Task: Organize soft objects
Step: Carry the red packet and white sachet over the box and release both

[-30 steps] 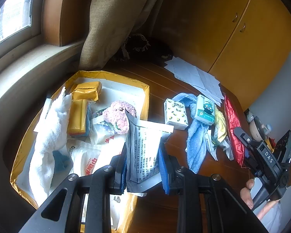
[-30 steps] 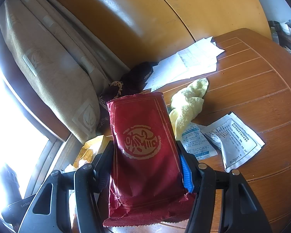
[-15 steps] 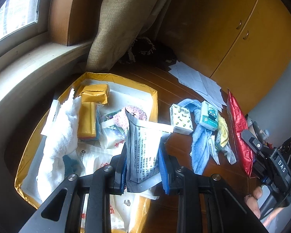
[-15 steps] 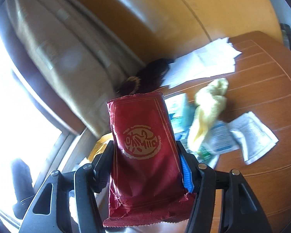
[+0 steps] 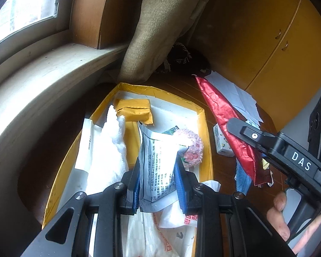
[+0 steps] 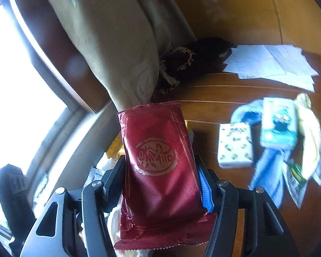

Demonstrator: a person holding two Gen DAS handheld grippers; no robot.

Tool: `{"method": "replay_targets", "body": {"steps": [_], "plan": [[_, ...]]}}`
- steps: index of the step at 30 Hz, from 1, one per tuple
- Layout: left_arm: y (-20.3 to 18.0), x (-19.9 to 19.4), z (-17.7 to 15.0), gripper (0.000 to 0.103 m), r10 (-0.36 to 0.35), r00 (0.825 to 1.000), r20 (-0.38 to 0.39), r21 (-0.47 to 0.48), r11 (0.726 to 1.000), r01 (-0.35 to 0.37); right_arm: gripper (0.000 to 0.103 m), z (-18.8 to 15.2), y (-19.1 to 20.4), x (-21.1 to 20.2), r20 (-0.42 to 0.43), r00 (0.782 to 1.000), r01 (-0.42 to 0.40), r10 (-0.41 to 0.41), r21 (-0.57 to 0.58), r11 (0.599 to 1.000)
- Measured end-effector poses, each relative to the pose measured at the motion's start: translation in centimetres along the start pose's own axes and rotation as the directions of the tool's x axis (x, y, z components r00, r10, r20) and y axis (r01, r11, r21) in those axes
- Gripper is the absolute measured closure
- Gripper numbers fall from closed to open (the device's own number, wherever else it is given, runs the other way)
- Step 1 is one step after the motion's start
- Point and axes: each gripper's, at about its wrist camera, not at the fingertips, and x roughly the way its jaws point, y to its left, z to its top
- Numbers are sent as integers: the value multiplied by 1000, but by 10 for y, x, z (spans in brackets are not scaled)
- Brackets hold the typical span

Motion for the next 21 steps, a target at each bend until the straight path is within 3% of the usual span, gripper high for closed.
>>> {"method": "replay_targets", "body": {"steps": [10, 16, 19, 20, 21], "plan": [[11, 32, 11, 75, 38, 998, -46, 28, 999, -36, 44, 6, 20, 69, -145, 985, 83, -91, -59, 995], [15, 38, 11, 70, 25, 999, -42, 22, 999, -25, 41, 2, 22, 79, -140, 988, 49, -59, -68, 996], [14, 29, 7, 49, -11, 1000, -17, 18, 1000, 12, 41, 1, 19, 68, -124, 992, -26, 21, -37, 999], [12, 24, 6, 38, -17, 1000, -3, 17, 1000, 17, 39, 2, 16, 58, -103, 993, -61, 59, -17, 998], [9, 20, 5, 33, -21, 1000, 12, 19, 1000, 21, 33, 1, 14, 50, -85, 993, -80, 79, -4, 997]]}}
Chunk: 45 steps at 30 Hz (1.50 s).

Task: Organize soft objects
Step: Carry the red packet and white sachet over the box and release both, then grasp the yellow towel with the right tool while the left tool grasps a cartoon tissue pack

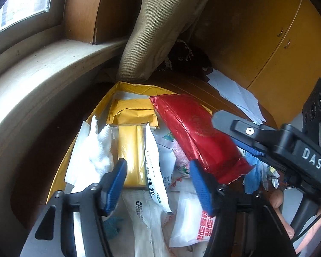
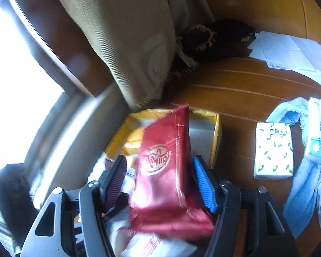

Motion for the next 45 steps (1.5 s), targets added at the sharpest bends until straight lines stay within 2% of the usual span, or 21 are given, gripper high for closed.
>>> {"method": "replay_targets", "body": {"steps": [1, 5, 11, 13, 16, 18, 20, 22, 24, 27, 29, 32, 35, 37, 39, 41, 45], "plan": [[-3, -5, -2, 32, -3, 1000, 16, 6, 1000, 3, 30, -2, -2, -9, 21, 1000, -15, 14, 11, 1000], [-19, -20, -9, 32, -34, 999, 34, 16, 999, 33, 28, -15, -20, -54, 103, 994, -49, 45, 37, 998], [-63, -34, -18, 32, -95, 994, 46, 60, 994, 92, 28, -21, -82, -121, 220, 975, -66, 31, 155, 986], [-79, -36, -20, 32, -105, 993, 47, 81, 992, 101, 28, -16, -111, -142, 263, 965, -43, -21, 234, 971], [-102, -32, -20, 32, -125, 992, 25, 98, 988, 122, 28, -2, -165, -162, 288, 949, 13, -131, 380, 925], [-118, -26, -19, 32, -136, 991, -1, 113, 984, 135, 28, 9, -194, -163, 281, 939, 57, -199, 444, 894], [-132, -18, -17, 32, -147, 989, -16, 133, 980, 148, 28, 16, -225, -155, 230, 941, 102, -250, 510, 854], [-145, -9, -15, 32, -146, 989, -37, 142, 979, 150, 28, 15, -246, -143, 212, 954, 58, -212, 562, 825], [-157, 3, -11, 32, -155, 986, -63, 143, 976, 162, 28, 14, -254, -133, 194, 954, 79, -231, 578, 812], [-177, 21, -4, 32, -152, 984, -93, 160, 973, 166, 29, 17, -258, -118, 175, 957, 94, -229, 563, 821], [-188, 35, 2, 32, -137, 984, -110, 170, 973, 155, 34, 16, -264, -109, 163, 959, 100, -232, 571, 815], [-204, 62, 12, 32, -104, 985, -135, 169, 978, 126, 36, 12, -274, -96, 144, 975, 55, -172, 589, 806], [-218, 88, 19, 32, -86, 984, -156, 172, 979, 113, 38, 12, -279, -92, 137, 974, 66, -178, 582, 811], [-227, 106, 23, 32, -73, 983, -170, 174, 979, 103, 51, 11, -283, -85, 122, 986, 21, -114, 586, 810], [-236, 119, 26, 32, -64, 983, -171, 172, 981, 93, 59, 7, -287, -81, 133, 989, -26, -69, 607, 794], [-243, 126, 29, 32, -63, 985, -158, 168, 982, 89, 68, 5, -286, -85, 157, 985, -46, -64, 610, 791], [-256, 138, 26, 33, -3, 989, -147, 224, 974, 36, 72, 7, -278, -92, 158, 979, 12, -129, 586, 810]]}}
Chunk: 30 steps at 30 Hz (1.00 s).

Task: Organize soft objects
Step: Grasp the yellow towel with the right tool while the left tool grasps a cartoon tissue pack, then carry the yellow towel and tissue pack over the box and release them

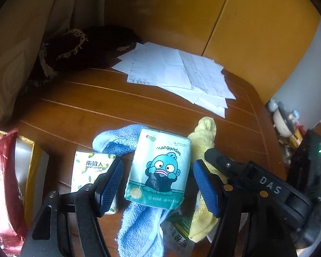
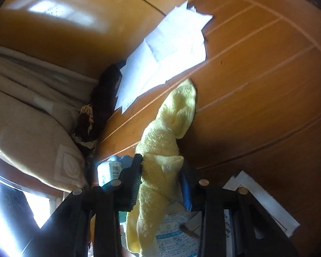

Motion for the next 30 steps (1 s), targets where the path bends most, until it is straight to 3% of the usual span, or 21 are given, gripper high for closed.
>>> {"method": "replay_targets", "body": {"steps": [2, 5, 8, 12, 17, 20, 25, 30], "plan": [[0, 7, 0, 33, -6, 1000, -13, -17, 1000, 5, 74, 0, 0, -2, 0, 1000, 1, -1, -1, 1000], [3, 16, 1, 48, 6, 999, -42, -30, 1000, -7, 75, 0, -3, -5, 9, 1000, -11, 11, 18, 1000], [11, 12, -2, 53, -23, 999, -35, -73, 997, 21, 76, -1, -2, -7, 23, 1000, 1, -1, 13, 1000], [25, -15, -10, 56, -98, 995, 8, -139, 985, 98, 76, -1, 0, -16, 54, 997, -57, 57, 5, 998], [39, -61, -33, 56, -148, 987, 68, -148, 976, 157, 76, -7, 17, -34, 115, 979, -159, 166, -68, 985], [57, -89, -55, 56, -165, 981, 100, -155, 971, 179, 76, -15, 29, -39, 92, 970, -218, 227, -100, 971], [93, -128, -99, 56, -169, 976, 139, -203, 960, 195, 76, -63, 60, -72, 48, 948, -298, 315, -216, 930], [129, -171, -132, 56, -102, 972, 210, -251, 956, 155, 75, -128, 83, -90, -28, 934, -346, 357, -326, 880]]}}
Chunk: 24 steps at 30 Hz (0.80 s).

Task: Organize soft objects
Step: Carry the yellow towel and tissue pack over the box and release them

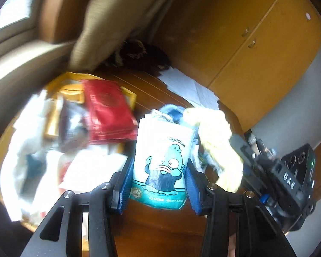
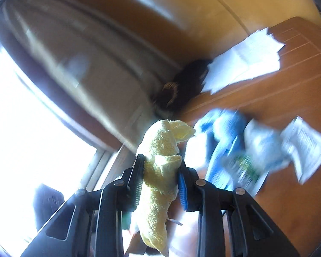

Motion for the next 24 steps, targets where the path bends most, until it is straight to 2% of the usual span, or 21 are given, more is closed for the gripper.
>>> {"method": "replay_targets", "body": {"steps": [4, 9, 15, 20, 24], "plan": [[25, -32, 3, 56, 49, 998, 49, -25, 999, -47, 75, -27, 31, 7, -46, 998, -56, 53, -56, 997], [54, -48, 9, 56, 95, 993, 64, -53, 994, -91, 75, -48, 63, 29, -118, 987, -117, 105, -99, 988], [83, -52, 14, 56, 136, 989, 62, -79, 988, -131, 75, -66, 93, 49, -157, 983, -126, 100, -162, 979], [100, -52, 18, 56, 157, 986, 60, -88, 985, -152, 75, -67, 110, 68, -168, 982, -127, 91, -217, 968], [112, -39, 18, 56, 171, 985, 26, -84, 982, -168, 75, -78, 116, 87, -211, 974, -134, 82, -245, 960]]}}
